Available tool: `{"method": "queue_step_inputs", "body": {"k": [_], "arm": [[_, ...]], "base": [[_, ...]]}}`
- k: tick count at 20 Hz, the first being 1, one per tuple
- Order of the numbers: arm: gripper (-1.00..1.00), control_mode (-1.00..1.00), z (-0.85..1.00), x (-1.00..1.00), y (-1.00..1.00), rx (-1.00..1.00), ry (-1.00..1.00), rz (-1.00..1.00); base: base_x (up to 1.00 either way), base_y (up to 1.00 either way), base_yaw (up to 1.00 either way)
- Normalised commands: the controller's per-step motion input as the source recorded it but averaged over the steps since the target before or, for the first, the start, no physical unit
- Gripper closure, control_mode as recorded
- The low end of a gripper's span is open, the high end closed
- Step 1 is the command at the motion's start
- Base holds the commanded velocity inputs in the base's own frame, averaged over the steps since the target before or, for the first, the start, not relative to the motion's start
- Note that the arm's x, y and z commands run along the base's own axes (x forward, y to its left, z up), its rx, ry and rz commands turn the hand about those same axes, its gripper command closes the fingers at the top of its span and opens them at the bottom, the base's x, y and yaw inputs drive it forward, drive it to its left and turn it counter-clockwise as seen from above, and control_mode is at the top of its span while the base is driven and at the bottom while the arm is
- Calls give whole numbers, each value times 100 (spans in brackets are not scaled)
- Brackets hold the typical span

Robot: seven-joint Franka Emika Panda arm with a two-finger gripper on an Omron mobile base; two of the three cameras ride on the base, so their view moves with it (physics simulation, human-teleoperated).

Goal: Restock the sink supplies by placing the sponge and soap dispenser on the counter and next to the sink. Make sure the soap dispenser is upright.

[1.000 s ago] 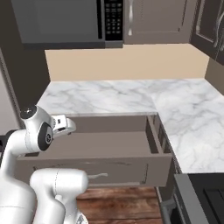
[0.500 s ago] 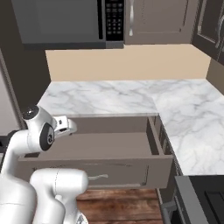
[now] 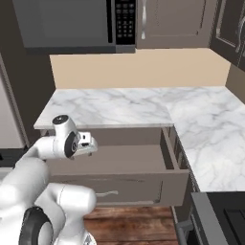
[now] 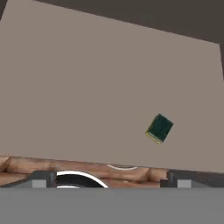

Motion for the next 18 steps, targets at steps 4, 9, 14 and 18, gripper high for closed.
{"method": "queue_step_inputs", "body": {"k": [4, 9, 14, 18], "arm": [[-100, -100, -37, 25, 0, 0, 20, -10], [-100, -100, -22, 22, 0, 0, 12, -7], [-100, -100, -16, 18, 0, 0, 3, -4], [-100, -100, -6, 5, -2, 0, 0, -4]], "base": [[0, 0, 0], [0, 0, 0], [0, 0, 0], [0, 0, 0]]}}
